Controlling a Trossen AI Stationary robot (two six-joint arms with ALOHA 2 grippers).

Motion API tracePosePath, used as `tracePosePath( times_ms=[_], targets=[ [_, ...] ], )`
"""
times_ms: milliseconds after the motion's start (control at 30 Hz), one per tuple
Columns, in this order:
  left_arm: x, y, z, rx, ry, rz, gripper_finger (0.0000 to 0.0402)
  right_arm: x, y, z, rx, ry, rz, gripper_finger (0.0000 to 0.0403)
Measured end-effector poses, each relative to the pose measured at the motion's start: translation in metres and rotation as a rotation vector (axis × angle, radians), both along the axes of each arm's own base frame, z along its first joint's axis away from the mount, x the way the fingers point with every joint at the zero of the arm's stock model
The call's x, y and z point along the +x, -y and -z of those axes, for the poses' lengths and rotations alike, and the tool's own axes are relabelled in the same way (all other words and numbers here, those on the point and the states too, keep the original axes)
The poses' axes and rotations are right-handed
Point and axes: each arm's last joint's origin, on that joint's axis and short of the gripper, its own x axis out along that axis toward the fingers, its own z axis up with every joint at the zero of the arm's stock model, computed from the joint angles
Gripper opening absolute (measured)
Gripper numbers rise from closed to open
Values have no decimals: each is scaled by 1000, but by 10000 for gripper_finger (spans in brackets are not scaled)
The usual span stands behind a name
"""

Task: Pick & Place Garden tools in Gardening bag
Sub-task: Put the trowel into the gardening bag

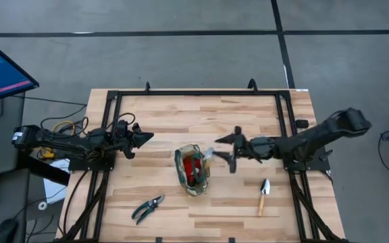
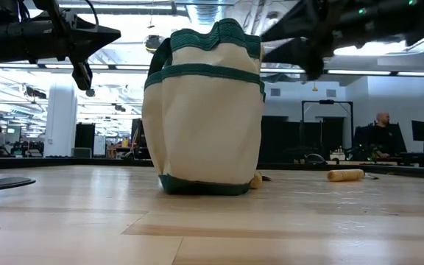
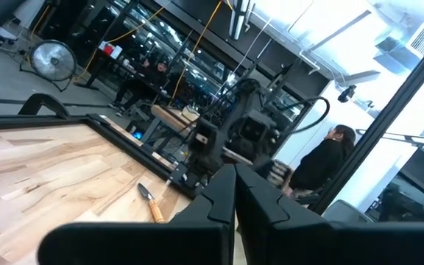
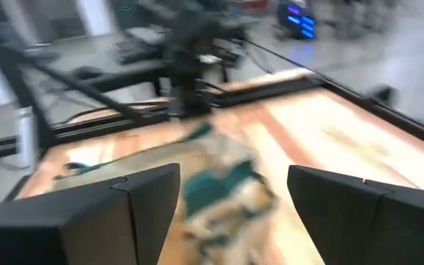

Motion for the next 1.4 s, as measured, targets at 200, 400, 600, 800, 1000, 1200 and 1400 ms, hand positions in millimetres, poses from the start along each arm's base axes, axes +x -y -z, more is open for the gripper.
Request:
tracePosePath(
  times_ms=[200,400,600,800,1000,1200,1400],
  targets=[
    [0,0,0,-5,6,-11,8,-42,14,-14,149,-106,227,245],
    [-1,-1,-1,-13,17,-21,8,-72,28,-16,302,-330,401,244],
    [-1,-1,-2,-18,25,-31,8,-71,36,-33,218,-581,238,244],
    [-1,-1,-2,-16,27,-32,8,-51,39,-36,39,-820,-78,244],
    [-1,-1,-2,-14,27,-28,8,-29,37,-6,-154,-1016,-334,244],
    [-1,-1,-2,-13,27,-27,8,-16,37,21,-248,-1162,-449,244],
    [-1,-1,-2,-13,27,-27,8,-5,40,46,-278,-1254,-510,244]
  ],
)
